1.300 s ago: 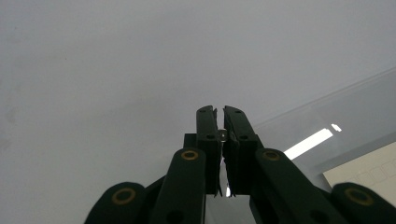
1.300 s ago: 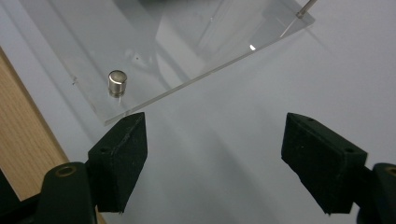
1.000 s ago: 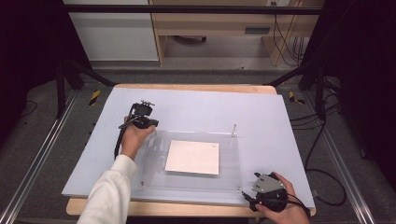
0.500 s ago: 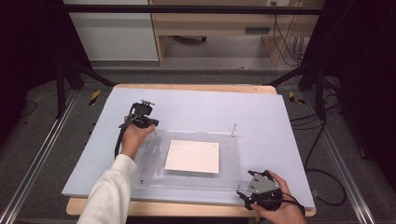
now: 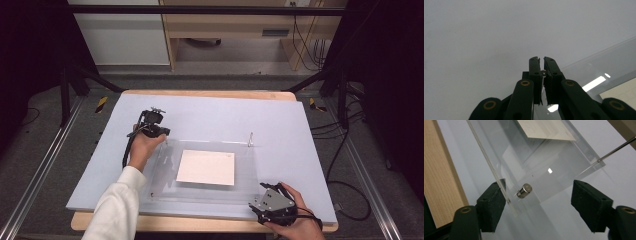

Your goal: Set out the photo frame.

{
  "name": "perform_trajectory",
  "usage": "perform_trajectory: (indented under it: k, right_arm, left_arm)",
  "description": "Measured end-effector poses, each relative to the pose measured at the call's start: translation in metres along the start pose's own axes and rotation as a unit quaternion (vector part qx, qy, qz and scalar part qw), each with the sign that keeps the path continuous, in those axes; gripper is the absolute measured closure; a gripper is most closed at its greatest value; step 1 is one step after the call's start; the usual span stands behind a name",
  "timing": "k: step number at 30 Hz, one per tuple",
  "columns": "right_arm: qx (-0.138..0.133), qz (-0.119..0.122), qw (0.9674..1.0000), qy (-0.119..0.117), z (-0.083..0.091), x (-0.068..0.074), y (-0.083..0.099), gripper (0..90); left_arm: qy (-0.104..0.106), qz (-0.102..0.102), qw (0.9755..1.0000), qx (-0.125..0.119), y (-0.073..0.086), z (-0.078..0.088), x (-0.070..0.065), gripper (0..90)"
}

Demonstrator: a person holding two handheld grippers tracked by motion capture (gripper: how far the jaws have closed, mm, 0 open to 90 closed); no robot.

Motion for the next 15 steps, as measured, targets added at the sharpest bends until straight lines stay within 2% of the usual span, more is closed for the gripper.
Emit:
perform_trajectory:
  k: [1,2,7,15]
  right_arm:
    - [0.0,0.0,1.0,0.0,0.0,0.0,0.0,29.2]
    - [-0.001,0.013,0.9999,-0.003,-0.0002,0.0024,-0.0006,33.0]
    - [-0.005,0.02,0.9998,-0.009,0.0,0.0056,-0.0023,38.7]
    - [-0.005,0.022,0.9997,-0.011,0.0,0.0071,-0.0031,39.3]
  left_arm:
    - [0.0,0.0,1.0,0.0,0.0,0.0,0.0,84.4]
    - [0.0,-0.002,1.0,-0.004,0.0003,0.0001,-0.0002,84.4]
    - [0.001,-0.005,1.0,-0.003,0.0009,0.0003,0.0,84.3]
    - [-0.008,-0.015,0.9998,-0.005,0.0015,0.0005,-0.0005,83.8]
Point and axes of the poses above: each handheld gripper's, and its own axes: z roughly backward along the jaws, y roughly out of its underside, x roughly to its left, the point moved 10 cm from there along -z, roughly forward along the jaws, and after that the axes turned 6 degrees about x, right-handed, at the moved point
